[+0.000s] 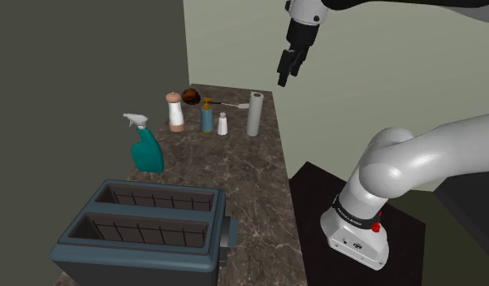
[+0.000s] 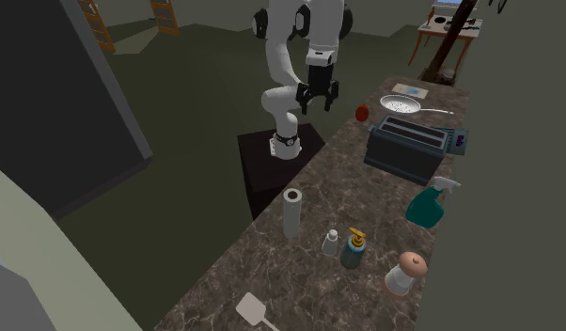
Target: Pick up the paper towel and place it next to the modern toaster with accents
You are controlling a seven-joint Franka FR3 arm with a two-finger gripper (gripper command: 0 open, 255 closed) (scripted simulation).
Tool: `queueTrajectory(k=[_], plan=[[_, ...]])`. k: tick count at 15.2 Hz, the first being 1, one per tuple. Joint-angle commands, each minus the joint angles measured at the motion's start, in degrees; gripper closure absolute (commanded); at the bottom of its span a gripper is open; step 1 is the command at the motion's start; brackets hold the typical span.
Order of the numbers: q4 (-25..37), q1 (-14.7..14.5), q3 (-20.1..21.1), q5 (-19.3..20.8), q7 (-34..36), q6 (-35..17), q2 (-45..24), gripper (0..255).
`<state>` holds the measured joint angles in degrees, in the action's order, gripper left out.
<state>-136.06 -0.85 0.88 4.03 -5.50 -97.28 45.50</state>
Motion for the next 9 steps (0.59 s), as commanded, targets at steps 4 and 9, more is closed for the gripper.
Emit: queueTrajectory(k=[4, 9], plan=[[-0.1, 0.8, -2.3, 1.2, -2.1, -4.5, -4.6, 0], [1.3, 1.8, -6.0, 2.5, -5.7, -11.6, -13.2, 0]])
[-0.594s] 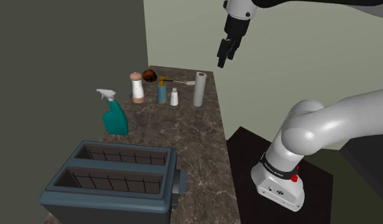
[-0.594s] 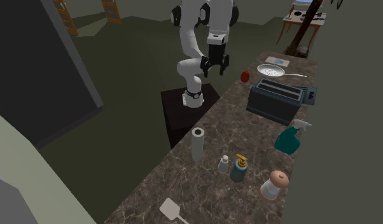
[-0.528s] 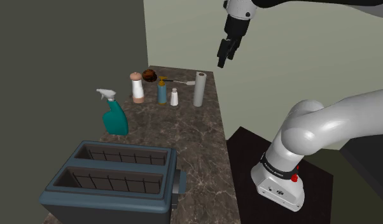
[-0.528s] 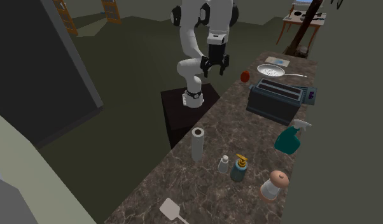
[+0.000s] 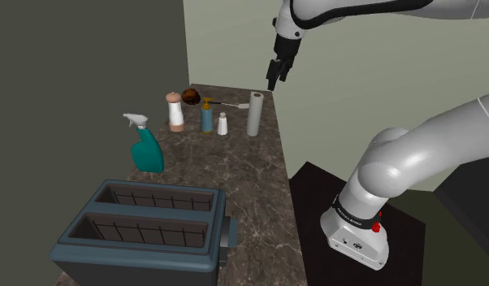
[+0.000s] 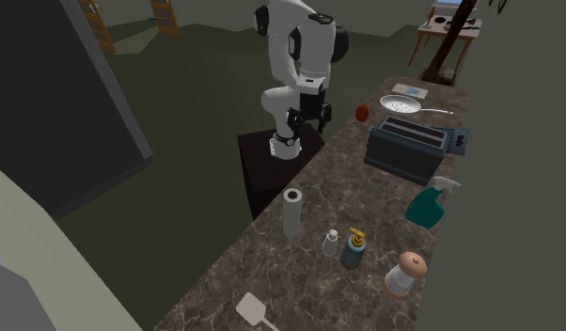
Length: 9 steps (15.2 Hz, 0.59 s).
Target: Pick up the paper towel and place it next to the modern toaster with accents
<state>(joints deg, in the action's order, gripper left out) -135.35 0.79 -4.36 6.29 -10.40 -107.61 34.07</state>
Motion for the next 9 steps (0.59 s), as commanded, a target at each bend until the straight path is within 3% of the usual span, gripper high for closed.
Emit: queueTrajectory(k=[1, 9], plan=[[1.1, 0.4, -1.5, 0.4, -1.5, -2.6, -3.7, 0], [7.8, 1.3, -6.7, -0.5, -7.7, -11.6, -19.8, 0]])
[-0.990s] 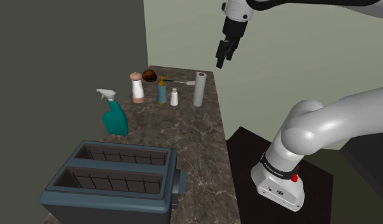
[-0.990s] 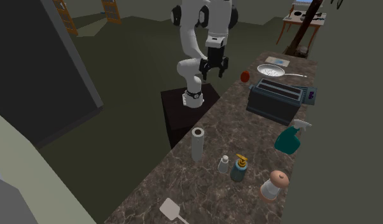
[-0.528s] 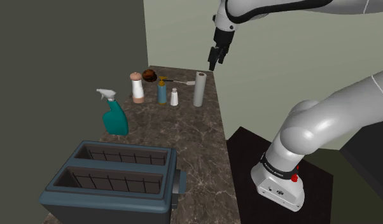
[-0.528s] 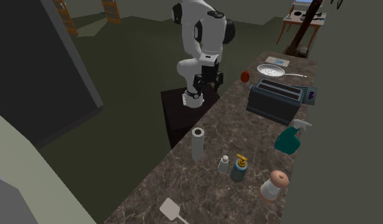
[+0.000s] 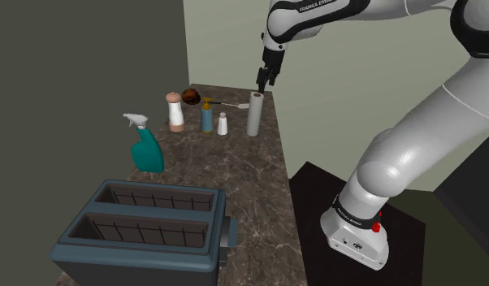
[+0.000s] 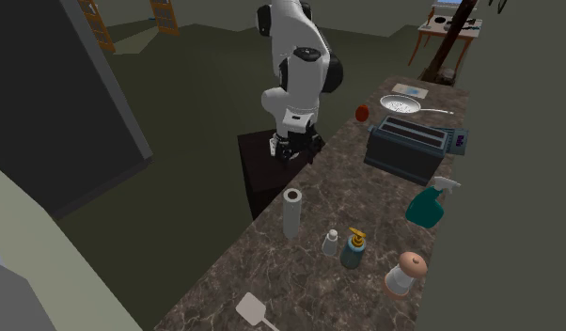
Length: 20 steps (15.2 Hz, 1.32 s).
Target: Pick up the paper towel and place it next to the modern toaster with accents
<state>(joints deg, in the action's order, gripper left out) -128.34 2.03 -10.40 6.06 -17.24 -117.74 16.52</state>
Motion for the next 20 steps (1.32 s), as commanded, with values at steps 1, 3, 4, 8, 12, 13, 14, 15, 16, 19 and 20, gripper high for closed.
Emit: queueTrajectory(k=[1, 3, 4, 8, 12, 13, 14, 15, 16, 19, 20], plan=[[1.9, 0.2, -1.2, -0.7, -1.8, -2.3, -4.4, 0], [4.5, 0.5, -2.3, -1.6, -3.6, -3.9, -8.8, 0], [5.8, 0.7, -2.8, -2.2, -4.5, -4.6, -10.9, 0], [4.8, 0.8, -2.9, -2.5, -4.8, -7.0, -12.3, 0], [3.2, 0.9, -3.1, -2.9, -5.1, -10.4, -14.1, 0], [3.2, 0.9, -3.0, -2.9, -5.1, -10.4, -14.1, 0], [3.2, 0.9, -3.0, -2.9, -5.1, -10.4, -14.1, 0], [3.2, 0.9, -3.0, -2.9, -5.1, -10.4, -14.1, 0], [3.2, 0.9, -3.0, -2.9, -5.1, -10.4, -14.1, 0], [3.2, 0.9, -3.0, -2.9, -5.1, -10.4, -14.1, 0], [3.2, 0.9, -3.1, -2.9, -5.1, -10.4, -14.1, 0]])
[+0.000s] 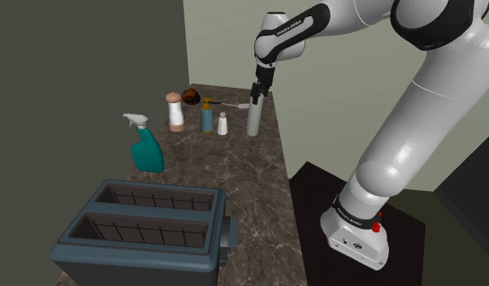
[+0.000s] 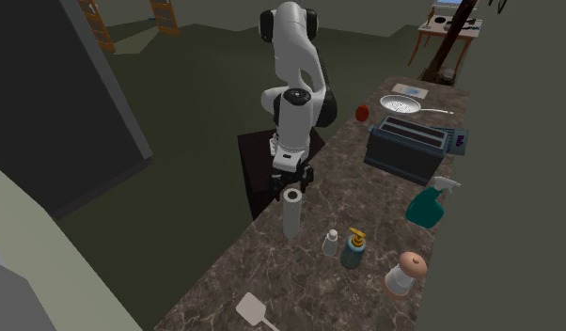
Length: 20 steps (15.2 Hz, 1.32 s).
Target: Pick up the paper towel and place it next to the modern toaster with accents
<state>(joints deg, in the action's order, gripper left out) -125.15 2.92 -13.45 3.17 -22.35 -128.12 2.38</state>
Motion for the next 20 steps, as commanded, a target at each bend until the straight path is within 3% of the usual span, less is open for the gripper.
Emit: queueTrajectory(k=[1, 10, 20], plan=[[0.0, 0.0, 0.0, 0.0, 0.0, 0.0, 0.0, 255], [0.0, 0.0, 0.0, 0.0, 0.0, 0.0, 0.0, 255], [4.9, -0.1, 0.2, 0.5, 0.2, 7.6, 2.8, 255]])
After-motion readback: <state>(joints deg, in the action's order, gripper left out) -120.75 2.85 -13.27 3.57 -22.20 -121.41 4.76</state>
